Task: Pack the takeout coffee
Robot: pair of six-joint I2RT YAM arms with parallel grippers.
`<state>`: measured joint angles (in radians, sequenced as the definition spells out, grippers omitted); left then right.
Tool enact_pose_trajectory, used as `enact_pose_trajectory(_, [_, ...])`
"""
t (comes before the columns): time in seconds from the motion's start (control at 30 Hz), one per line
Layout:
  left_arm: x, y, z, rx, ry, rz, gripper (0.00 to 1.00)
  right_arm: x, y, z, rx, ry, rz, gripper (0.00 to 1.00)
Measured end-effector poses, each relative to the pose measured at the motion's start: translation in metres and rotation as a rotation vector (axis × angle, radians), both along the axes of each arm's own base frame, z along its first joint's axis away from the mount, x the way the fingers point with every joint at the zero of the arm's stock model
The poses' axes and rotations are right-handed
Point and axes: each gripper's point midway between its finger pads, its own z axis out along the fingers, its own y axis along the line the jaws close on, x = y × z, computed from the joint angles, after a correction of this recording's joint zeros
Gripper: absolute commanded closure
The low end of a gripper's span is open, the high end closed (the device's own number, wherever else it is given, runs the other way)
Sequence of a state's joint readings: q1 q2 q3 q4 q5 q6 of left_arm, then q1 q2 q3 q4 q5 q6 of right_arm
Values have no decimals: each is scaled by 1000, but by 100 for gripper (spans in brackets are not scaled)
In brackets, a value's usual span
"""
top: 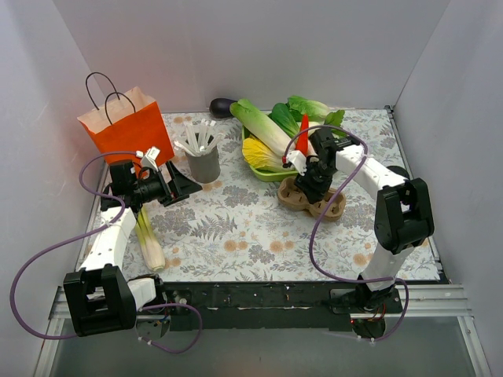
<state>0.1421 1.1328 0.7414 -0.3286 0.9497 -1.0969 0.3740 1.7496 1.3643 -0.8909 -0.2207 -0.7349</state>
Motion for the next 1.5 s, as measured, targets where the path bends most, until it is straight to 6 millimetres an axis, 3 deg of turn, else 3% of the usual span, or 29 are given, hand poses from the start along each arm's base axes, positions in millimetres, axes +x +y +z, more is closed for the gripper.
enact_pose_trajectory(0.03, [0, 0, 0, 0, 0, 0, 2, -4, 0, -3, -2, 13, 2, 32])
enact_pose_trajectory(0.1, [0, 0, 0, 0, 1, 0, 2, -8, 0, -6, -9, 22, 5, 31])
enact_pose_trajectory(0.3, [-1, 0, -1, -2, 4, 1, 2, -7, 0, -6, -10, 21, -4, 42])
enact_pose_trajectory(0.43, [-1, 0, -3, -3, 11, 2, 2, -8, -1, -6, -13, 22, -8, 55])
enact_pose_trajectory(0.8, [0, 1, -4, -3, 5, 5, 2, -22, -13, 4, -57, 56, -14, 67])
enact_pose_trajectory(1.0, [0, 1, -3, -5, 3, 7, 2, -16, -29, 25, -55, 15, -52, 83])
enact_pose_trajectory(1.03, [0, 1, -3, -6, 2, 7, 2, -12, -33, 28, -50, 10, -65, 98])
enact_pose_trajectory(1.23, [-1, 0, -8, -17, 18, 12, 2, -1, -55, 39, -22, 9, -125, 99])
enact_pose_trajectory(1.5, [0, 0, -6, -26, 18, 16, 2, 3, -34, 74, 150, -25, -91, 99])
